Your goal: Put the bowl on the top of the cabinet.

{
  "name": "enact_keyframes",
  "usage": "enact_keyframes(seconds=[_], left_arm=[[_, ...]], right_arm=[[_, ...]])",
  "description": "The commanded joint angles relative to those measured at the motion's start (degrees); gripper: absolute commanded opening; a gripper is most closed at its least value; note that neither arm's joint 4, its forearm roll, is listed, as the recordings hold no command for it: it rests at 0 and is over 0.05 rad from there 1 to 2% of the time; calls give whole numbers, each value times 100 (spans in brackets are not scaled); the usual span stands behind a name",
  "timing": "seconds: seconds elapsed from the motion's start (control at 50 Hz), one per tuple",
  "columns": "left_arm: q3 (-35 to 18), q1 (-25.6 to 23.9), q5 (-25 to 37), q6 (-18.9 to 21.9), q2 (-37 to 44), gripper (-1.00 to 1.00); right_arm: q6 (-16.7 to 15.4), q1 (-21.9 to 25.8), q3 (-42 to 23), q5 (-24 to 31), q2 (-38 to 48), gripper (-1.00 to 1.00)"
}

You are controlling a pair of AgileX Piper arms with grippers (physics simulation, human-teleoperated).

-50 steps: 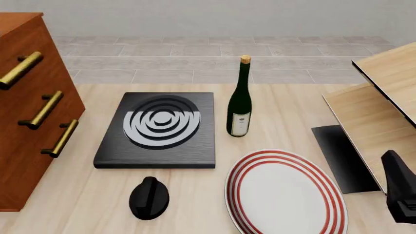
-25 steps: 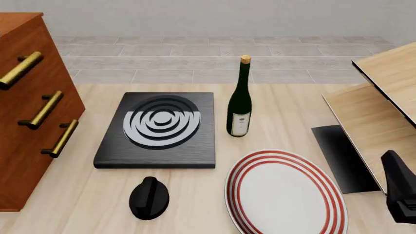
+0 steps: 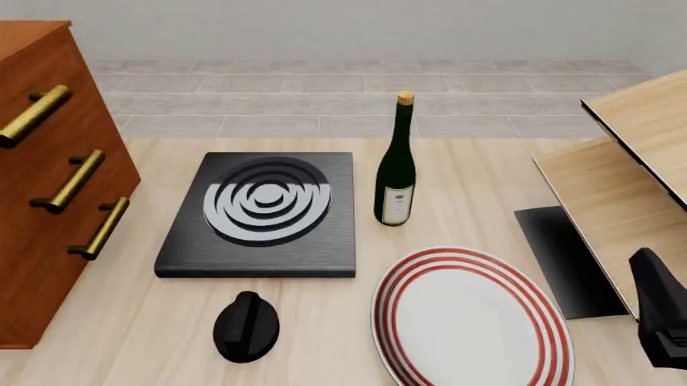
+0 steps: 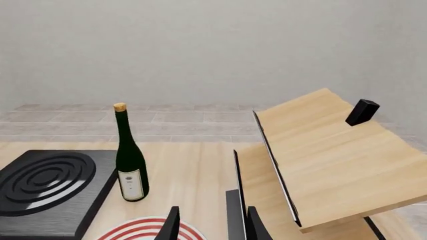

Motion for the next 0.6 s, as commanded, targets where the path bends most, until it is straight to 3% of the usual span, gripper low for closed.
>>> enact_keyframes(seconds=[0.02,0.6], left_arm=[[50,-65,-18,53,-163,100],[4,-173,113,-153,-636,100]], right_arm=[[0,0,0,0,0,100],[-1,-1,0,0,0,100]])
